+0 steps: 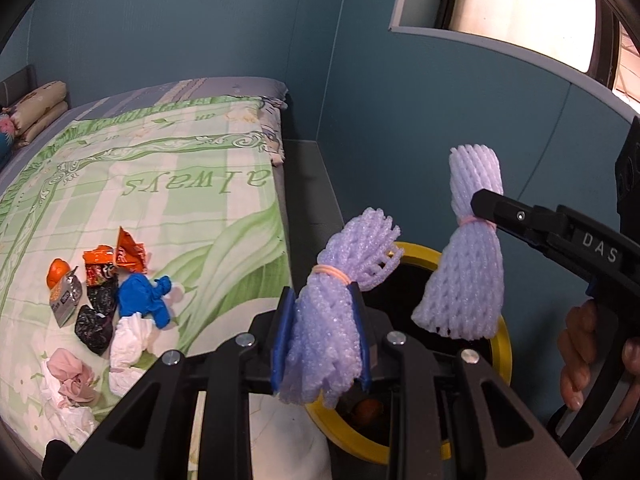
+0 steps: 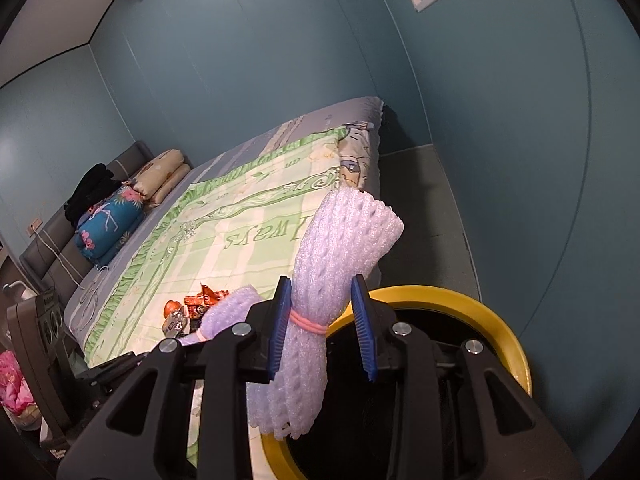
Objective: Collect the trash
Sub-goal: 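Lift both lavender foam nets and carry them over the yellow bin, then open both tools to drop the foam nets into the bin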
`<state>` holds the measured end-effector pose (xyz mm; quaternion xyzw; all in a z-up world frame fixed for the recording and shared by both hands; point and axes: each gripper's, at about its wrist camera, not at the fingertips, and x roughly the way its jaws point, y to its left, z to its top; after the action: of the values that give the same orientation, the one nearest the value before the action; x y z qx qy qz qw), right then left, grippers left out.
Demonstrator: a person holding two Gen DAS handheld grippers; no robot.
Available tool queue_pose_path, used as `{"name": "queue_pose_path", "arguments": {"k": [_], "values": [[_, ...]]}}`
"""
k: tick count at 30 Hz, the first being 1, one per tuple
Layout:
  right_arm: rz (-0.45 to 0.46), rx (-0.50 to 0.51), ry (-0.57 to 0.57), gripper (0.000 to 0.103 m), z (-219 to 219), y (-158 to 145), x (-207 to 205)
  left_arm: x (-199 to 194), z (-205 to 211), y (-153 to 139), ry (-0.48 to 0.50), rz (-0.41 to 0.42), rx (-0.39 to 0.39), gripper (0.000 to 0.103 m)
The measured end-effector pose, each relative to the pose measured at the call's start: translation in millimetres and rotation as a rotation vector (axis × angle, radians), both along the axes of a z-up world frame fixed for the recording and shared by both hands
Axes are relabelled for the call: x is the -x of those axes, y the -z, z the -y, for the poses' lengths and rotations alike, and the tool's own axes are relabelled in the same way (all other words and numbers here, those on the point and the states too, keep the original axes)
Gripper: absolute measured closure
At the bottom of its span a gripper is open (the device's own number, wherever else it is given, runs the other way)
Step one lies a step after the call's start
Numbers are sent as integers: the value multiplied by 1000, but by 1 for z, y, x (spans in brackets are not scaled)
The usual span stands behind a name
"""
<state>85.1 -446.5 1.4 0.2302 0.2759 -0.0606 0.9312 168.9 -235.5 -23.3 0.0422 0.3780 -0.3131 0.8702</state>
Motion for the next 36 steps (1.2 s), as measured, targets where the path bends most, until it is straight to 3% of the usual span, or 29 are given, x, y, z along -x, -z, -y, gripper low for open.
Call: {"name": "queue_pose_path", "arguments": {"k": [5,8,10,19,29,36], "values": [[5,-6,32,70,6,4,7,3,10,6,22,-11,-6,76],[5,-21,49,68,13,7,8,2,12,8,27,-19,0,68],[1,-27,59,65,15,9,7,2,11,8,20,-20,9,56],[13,-39,77,52,22,11,7,0,1,5,-7,-13,29,37],[40,-42,43,41,18,8,5,-4,-24,-2,-71,13,21,29],[47,-31,8,38,5,-1,0,-6,-46,-11,-120,41,20,25]]}}
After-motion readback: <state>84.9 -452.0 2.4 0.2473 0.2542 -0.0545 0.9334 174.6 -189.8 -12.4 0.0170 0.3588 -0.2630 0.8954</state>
